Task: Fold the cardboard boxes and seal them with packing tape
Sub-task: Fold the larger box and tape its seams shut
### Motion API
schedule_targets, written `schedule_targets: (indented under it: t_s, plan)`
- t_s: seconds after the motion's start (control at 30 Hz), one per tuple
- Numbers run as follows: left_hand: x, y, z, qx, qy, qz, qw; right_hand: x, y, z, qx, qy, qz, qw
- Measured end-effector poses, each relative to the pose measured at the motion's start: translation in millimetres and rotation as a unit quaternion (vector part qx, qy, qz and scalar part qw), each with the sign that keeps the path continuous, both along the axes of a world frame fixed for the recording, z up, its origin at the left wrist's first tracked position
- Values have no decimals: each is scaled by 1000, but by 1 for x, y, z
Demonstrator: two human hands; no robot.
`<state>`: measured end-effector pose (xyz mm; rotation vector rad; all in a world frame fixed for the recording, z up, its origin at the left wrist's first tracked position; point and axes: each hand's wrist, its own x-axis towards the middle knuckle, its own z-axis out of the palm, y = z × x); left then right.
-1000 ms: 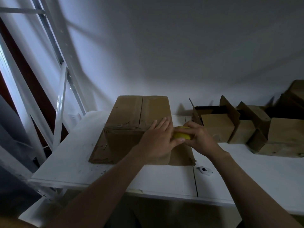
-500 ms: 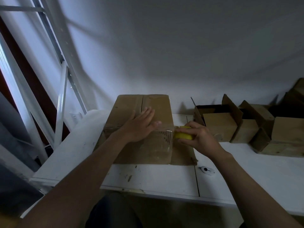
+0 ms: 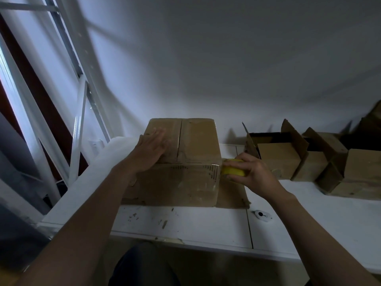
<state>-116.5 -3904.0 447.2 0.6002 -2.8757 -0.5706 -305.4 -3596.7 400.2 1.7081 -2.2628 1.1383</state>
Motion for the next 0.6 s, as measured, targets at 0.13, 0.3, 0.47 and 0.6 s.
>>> schedule_targets:
  t_s: [0.13,0.3,0.47,0.6]
  plan:
    - [6,-9,-1,55,9,11,998,-2,-2,-2,5,-8,-7,1000]
    - [18,4,-7,237,188,122,945,-3,-3,-6,2,-9,-8,1000]
    - [24,2,-25,161,204,114,959,-2,-4,-7,12,-7,-18,1000]
    - [19,-5,-22,-125,122,39,984,-1,-4,1,54,8,-36,998]
